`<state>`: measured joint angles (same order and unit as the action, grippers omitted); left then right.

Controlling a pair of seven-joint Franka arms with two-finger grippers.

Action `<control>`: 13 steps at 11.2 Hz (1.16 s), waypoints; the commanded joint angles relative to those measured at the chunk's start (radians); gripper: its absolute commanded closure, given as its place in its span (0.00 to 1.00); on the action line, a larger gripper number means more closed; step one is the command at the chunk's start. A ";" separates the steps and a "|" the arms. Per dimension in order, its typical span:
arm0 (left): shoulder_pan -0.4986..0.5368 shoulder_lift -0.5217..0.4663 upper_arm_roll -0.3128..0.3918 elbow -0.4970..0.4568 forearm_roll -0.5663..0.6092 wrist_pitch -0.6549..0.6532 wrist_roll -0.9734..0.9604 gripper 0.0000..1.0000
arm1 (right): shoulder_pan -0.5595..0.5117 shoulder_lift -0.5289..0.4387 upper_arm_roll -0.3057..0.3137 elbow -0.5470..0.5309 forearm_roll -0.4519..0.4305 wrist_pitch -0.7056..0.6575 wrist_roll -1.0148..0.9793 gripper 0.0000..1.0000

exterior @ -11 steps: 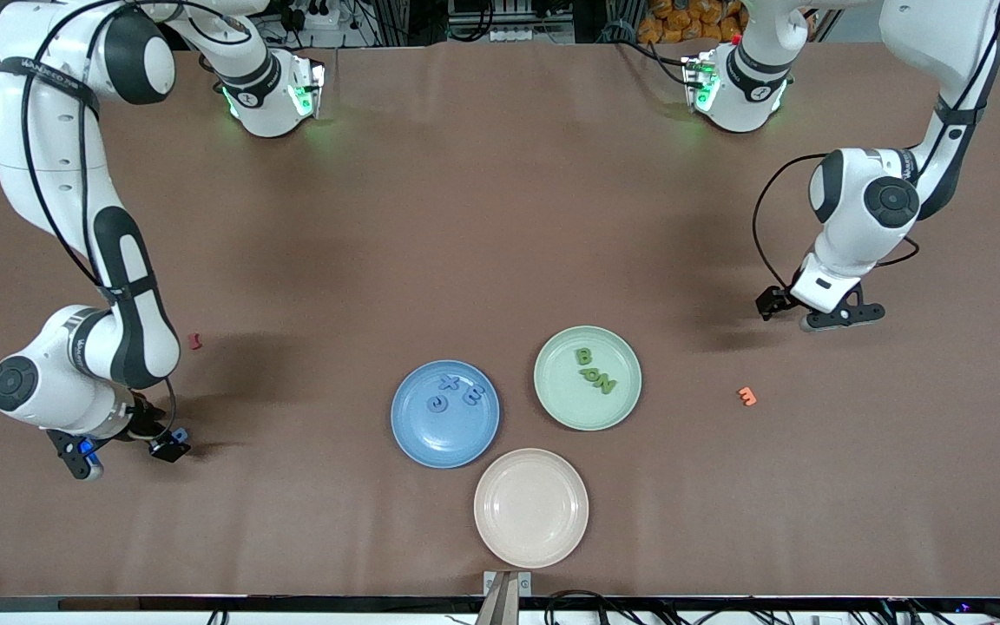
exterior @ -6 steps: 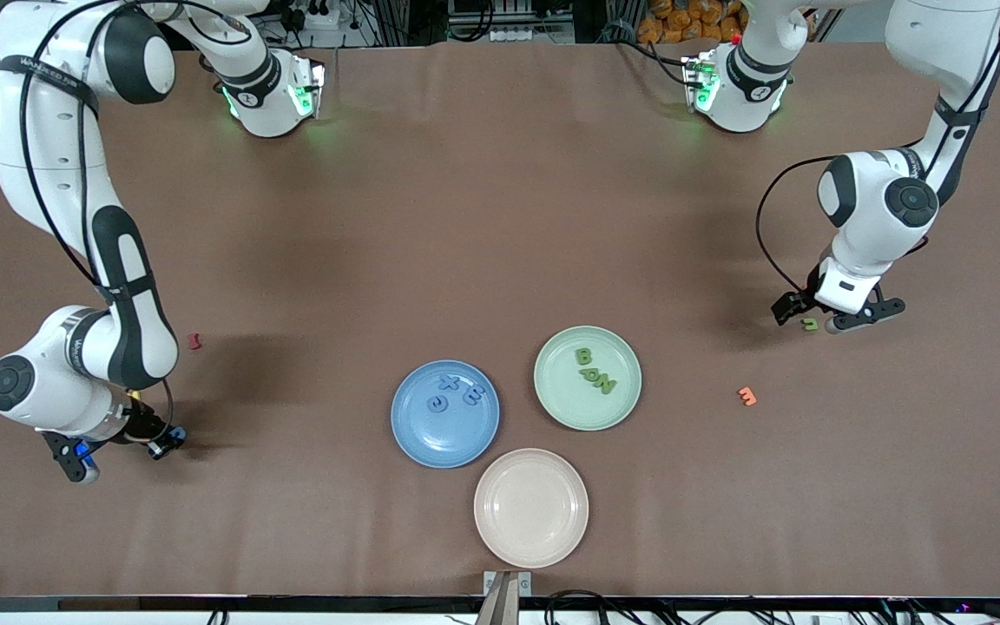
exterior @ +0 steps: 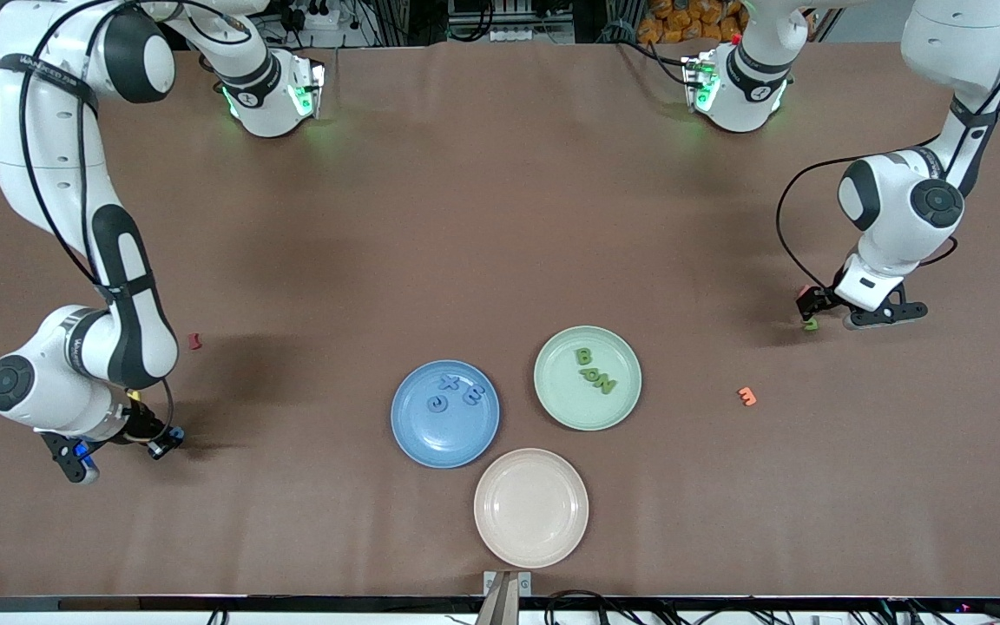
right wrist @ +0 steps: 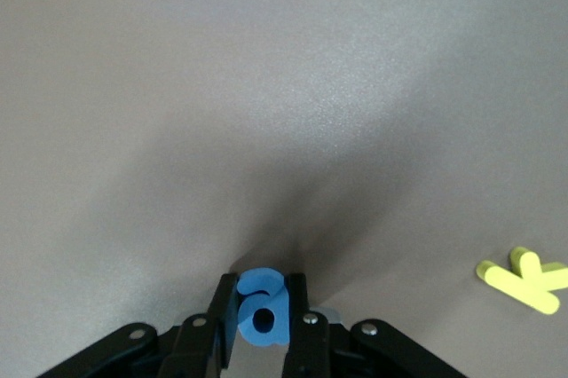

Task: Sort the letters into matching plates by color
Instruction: 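Lower the right gripper onto the blue a while the left gripper approaches the u, then drop the a in the blue plate while the left gripper lowers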

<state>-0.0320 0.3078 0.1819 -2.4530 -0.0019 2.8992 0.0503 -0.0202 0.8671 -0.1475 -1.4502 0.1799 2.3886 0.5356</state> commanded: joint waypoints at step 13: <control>-0.006 0.039 -0.039 0.032 -0.041 0.000 0.071 0.10 | 0.238 -0.028 0.230 0.158 -0.146 -0.138 0.044 0.97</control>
<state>-0.0365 0.3356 0.1584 -2.4325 -0.0076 2.8992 0.0870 0.1610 0.8454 0.0686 -1.3156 0.0419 2.2680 0.5074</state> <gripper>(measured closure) 0.075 0.731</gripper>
